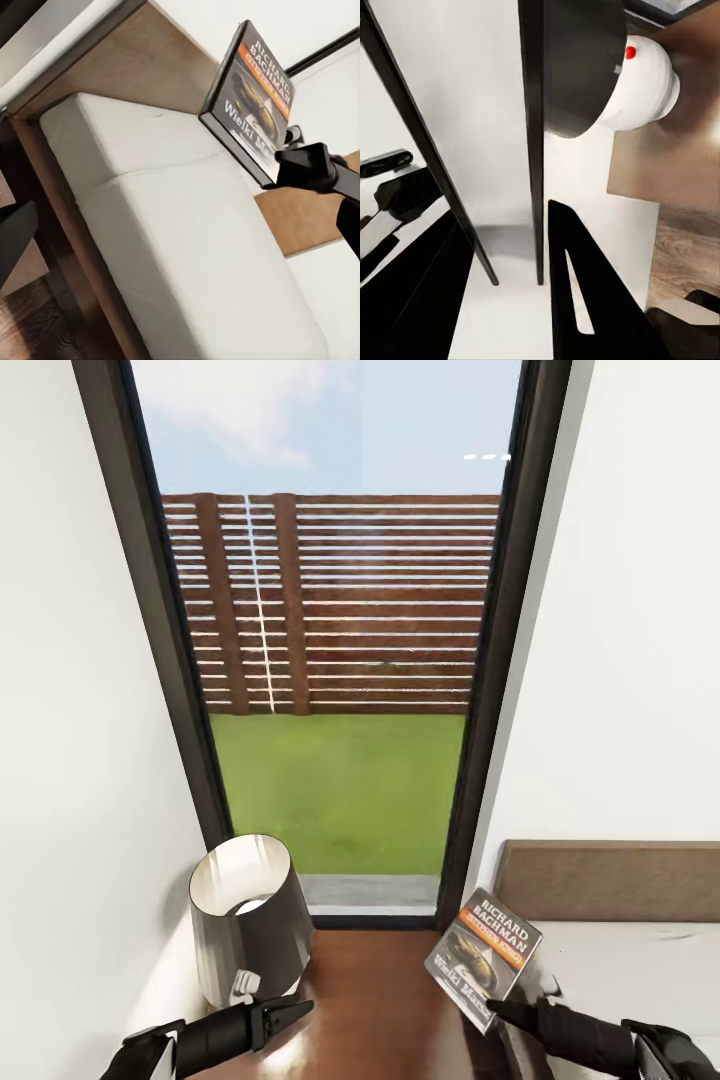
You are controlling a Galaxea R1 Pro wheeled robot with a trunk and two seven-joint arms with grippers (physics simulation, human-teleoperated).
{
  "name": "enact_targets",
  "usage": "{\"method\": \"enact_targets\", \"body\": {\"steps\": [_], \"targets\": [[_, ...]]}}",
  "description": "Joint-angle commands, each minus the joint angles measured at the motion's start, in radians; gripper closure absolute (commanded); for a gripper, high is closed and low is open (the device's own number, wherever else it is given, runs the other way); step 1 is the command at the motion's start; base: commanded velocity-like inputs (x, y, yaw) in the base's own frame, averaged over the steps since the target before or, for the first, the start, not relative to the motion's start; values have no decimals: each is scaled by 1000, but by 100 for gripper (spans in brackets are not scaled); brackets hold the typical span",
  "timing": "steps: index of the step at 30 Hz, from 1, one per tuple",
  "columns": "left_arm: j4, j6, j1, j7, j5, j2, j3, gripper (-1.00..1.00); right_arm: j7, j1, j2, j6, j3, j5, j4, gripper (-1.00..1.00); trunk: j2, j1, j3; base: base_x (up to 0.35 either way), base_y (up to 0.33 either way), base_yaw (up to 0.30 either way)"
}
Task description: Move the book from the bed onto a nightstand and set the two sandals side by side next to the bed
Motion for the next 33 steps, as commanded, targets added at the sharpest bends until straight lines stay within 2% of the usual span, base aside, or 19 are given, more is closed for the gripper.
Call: {"method": "enact_targets", "body": {"steps": [1,2,3,6,7,9,12,14,15,16,19,26,30,33], "targets": [[0,10,-1,-3,2,0,1,-100,0,-2,34,37,-1,-3,-12,100,-2,0,-2,0,0,0],[0,9,-1,-3,2,1,1,-100,0,-3,51,52,-1,-3,-17,100,-2,0,-2,0,0,0],[0,9,-1,-3,2,1,1,-100,-1,-3,84,81,-1,-3,-23,100,-2,0,-2,0,0,0],[0,8,-1,-2,5,1,2,-100,-2,-7,139,156,-3,-3,-30,100,-2,0,-2,0,0,0],[0,8,-1,-2,6,1,2,-100,-3,-7,147,165,-3,-4,-30,100,-2,0,-2,0,0,0],[0,8,-1,-2,7,1,2,-100,-7,-10,202,190,-3,-3,-24,100,-2,0,-2,0,0,0],[0,8,-1,-1,8,1,3,-100,-18,-10,235,196,-3,-3,-22,100,-2,0,-2,0,0,0],[0,8,-1,0,7,2,4,-100,-55,-11,263,199,-3,-3,-22,100,-2,0,-2,0,0,0],[0,8,-1,2,7,2,4,-100,-91,-12,282,200,-3,-3,-22,100,-2,0,-2,0,0,0],[0,7,-1,4,7,1,4,-100,-157,-13,313,202,-3,-4,-24,100,-2,0,-2,0,0,0],[0,6,-1,5,7,1,4,-100,-212,-26,334,207,-5,-25,-26,100,-2,0,-2,0,0,0],[0,5,-1,5,7,1,4,-100,-228,-73,338,250,-5,-59,-21,100,-2,0,-2,0,0,0],[0,5,-1,4,7,1,4,-100,-309,-78,338,258,-10,-73,-20,100,-2,0,-2,0,0,0],[0,5,-1,4,7,1,4,-100,-327,-79,339,261,-28,-107,-8,100,-2,0,-2,0,0,0]]}}
